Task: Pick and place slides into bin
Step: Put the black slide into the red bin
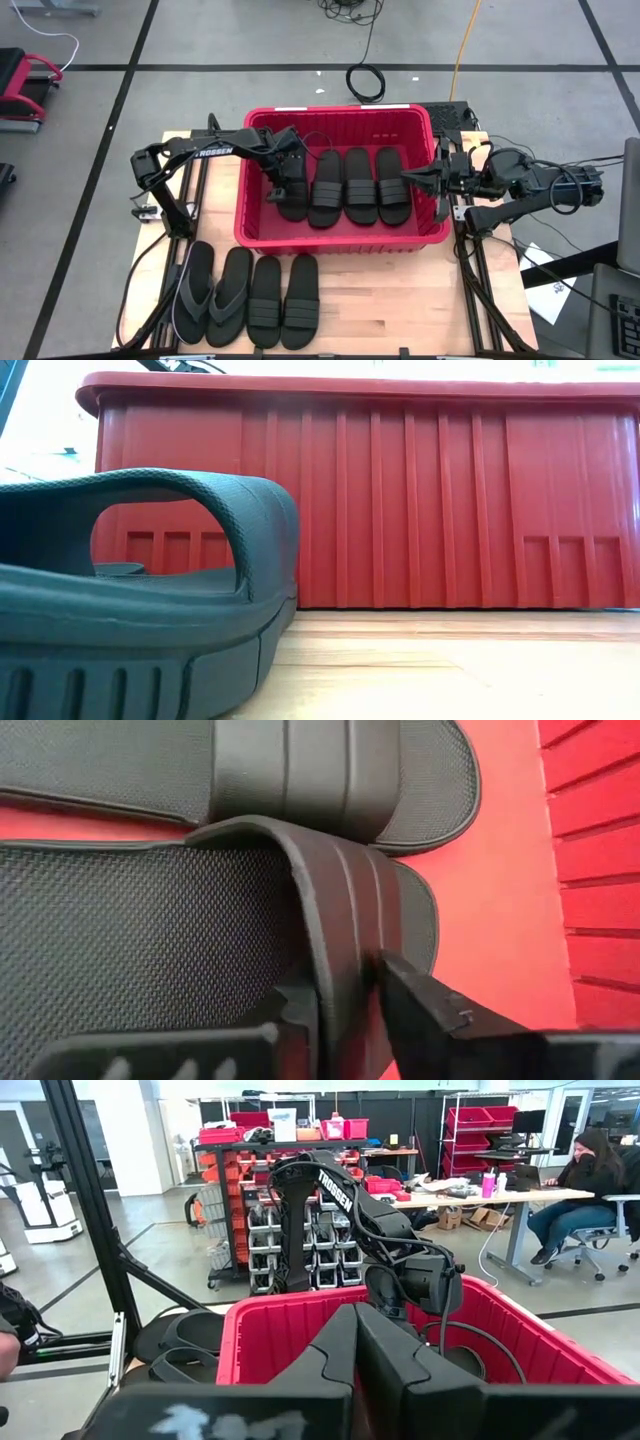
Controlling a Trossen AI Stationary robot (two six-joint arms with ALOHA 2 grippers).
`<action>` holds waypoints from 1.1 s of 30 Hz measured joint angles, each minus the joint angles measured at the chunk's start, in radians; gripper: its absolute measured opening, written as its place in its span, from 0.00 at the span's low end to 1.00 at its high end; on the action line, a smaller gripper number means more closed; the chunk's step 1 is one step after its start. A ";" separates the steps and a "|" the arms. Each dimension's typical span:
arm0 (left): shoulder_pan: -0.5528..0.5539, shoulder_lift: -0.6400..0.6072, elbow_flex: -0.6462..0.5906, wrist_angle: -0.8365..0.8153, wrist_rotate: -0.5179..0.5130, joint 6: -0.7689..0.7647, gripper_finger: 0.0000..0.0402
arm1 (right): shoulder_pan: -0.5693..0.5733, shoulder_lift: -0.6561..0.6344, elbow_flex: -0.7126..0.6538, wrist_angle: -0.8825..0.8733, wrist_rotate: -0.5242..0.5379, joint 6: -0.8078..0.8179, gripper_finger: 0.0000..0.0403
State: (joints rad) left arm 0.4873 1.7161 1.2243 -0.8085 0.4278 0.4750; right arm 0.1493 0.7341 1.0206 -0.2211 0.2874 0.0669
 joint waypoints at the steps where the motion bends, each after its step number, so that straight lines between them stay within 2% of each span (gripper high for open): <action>1: 0.000 0.000 0.000 0.000 0.000 -0.003 0.24 | 0.000 0.000 0.000 0.000 0.000 0.000 0.00; 13: -0.001 0.000 0.016 -0.004 0.005 -0.042 0.55 | 0.000 0.000 0.000 0.000 -0.001 -0.004 0.00; 18: -0.001 -0.001 0.093 -0.034 -0.001 -0.034 0.62 | 0.000 0.000 0.000 0.000 -0.001 -0.008 0.00; 21: -0.006 -0.003 0.185 -0.094 -0.001 -0.030 0.64 | 0.000 0.000 0.000 -0.001 -0.001 -0.019 0.00; 24: -0.013 -0.003 0.321 -0.214 0.023 -0.013 0.64 | 0.000 0.000 0.000 -0.001 -0.001 -0.031 0.00; 27: -0.028 -0.029 0.481 -0.324 0.061 -0.009 0.60 | 0.000 0.000 0.000 -0.001 -0.001 -0.046 0.00; 30: -0.063 -0.112 0.598 -0.340 0.070 -0.010 0.50 | 0.000 0.000 0.000 -0.001 -0.001 -0.057 0.00; 33: -0.112 -0.228 0.663 -0.302 0.103 -0.026 0.35 | 0.000 0.000 0.000 -0.001 -0.001 -0.071 0.00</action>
State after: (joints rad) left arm 0.3758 1.4882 1.8873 -1.1104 0.5304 0.4492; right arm 0.1493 0.7340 1.0206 -0.2218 0.2862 -0.0038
